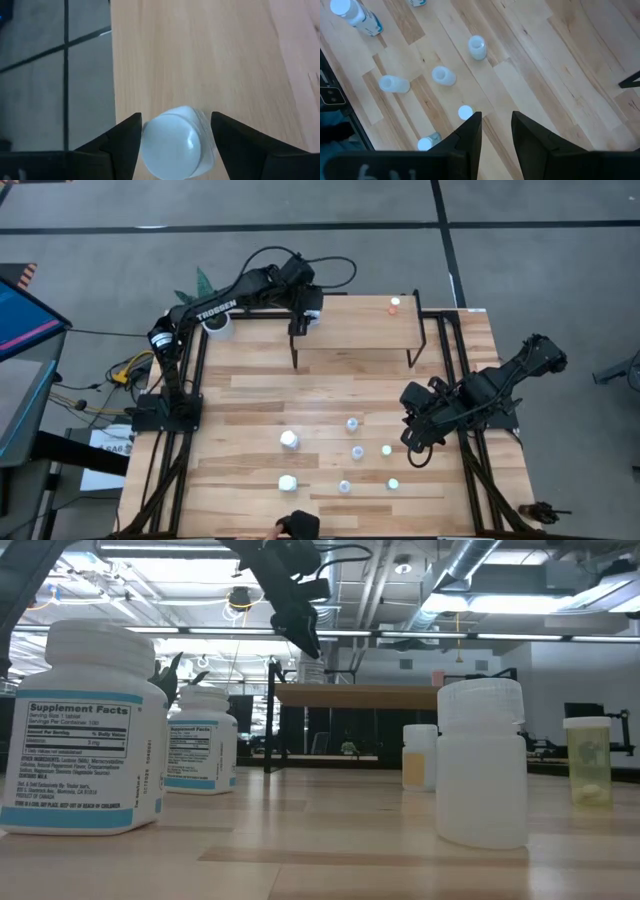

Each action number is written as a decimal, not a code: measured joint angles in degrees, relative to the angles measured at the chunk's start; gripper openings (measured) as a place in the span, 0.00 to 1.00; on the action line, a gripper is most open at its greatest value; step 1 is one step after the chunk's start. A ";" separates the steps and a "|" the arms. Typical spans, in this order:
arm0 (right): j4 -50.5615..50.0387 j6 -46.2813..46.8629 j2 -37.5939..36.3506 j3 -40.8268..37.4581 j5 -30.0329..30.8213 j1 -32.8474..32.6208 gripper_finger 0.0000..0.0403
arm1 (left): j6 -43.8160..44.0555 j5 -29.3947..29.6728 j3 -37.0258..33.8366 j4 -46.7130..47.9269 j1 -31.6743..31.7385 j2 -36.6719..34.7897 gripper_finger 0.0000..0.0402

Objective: Pick and place medicine bottles onto shelf by color
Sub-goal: Put the middle white pill bottle aligned with the other white pill bottle on the shelf

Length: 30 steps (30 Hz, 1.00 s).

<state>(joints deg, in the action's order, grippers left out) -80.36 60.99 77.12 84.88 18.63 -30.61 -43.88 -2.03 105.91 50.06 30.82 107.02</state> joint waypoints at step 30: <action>-0.02 -0.02 0.00 -0.01 -0.04 0.00 0.32 | 11.13 6.50 12.08 24.86 -19.89 -0.20 0.56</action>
<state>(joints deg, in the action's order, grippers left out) -80.38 60.97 77.12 84.87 18.59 -30.61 -32.75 4.47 117.98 74.92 10.93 106.83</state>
